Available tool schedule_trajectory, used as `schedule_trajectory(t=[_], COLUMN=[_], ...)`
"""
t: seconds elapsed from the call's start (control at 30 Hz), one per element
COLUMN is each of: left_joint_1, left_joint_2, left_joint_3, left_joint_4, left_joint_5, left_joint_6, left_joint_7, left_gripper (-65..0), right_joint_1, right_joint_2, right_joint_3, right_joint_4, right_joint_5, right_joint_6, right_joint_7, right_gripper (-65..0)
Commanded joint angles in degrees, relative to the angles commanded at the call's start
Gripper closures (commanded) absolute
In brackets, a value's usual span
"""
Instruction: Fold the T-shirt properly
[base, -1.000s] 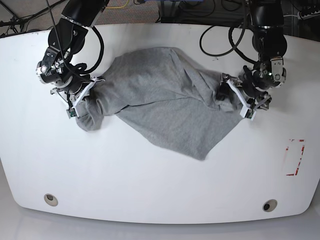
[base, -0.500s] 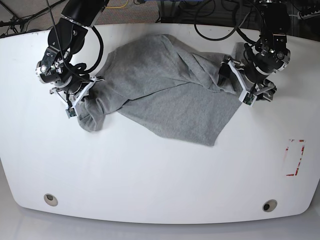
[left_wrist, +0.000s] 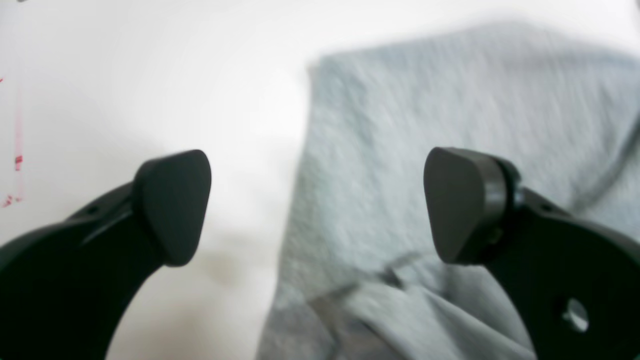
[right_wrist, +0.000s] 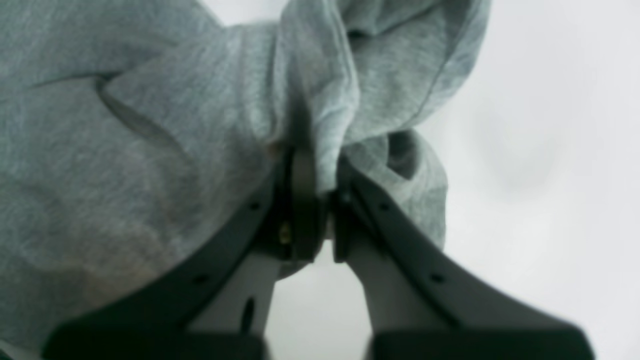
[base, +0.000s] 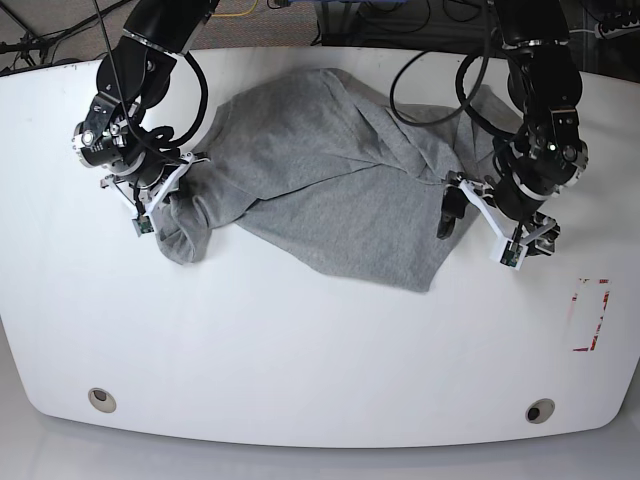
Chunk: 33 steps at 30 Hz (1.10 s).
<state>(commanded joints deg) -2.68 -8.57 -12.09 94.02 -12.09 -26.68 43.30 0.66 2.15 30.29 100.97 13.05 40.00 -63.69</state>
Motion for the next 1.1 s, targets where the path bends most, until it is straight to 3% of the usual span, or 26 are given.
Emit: schedule_trajectory(t=[0.4,0.67,1.1], left_joint_1=[-11.34,-16.44,-17.76], left_joint_2=[-0.44,0.18,5.54], left_joint_3=[0.09,0.35,2.64], left_joint_4=[-19.25,-28.57,-30.68], left_joint_5=[-0.18,-0.26,-0.35], left_joint_6=[-0.26,-0.26,-0.35], left_joint_7=[-2.55,-3.16,-2.73], left_gripper=[-65.0,-65.0,-65.0], right_joint_1=[0.35,0.26,1.41], right_joint_2=[-0.18,0.09,-0.18], right_joint_3=[-0.09,-3.25,-3.34], right_joint_4=[0.18,-0.09,-0.18], right_joint_5=[0.09,-0.09,-0.26], right_joint_6=[0.0,0.0,0.0], right_joint_7=[0.0,0.35,0.35], right_gripper=[0.0,0.0,0.0])
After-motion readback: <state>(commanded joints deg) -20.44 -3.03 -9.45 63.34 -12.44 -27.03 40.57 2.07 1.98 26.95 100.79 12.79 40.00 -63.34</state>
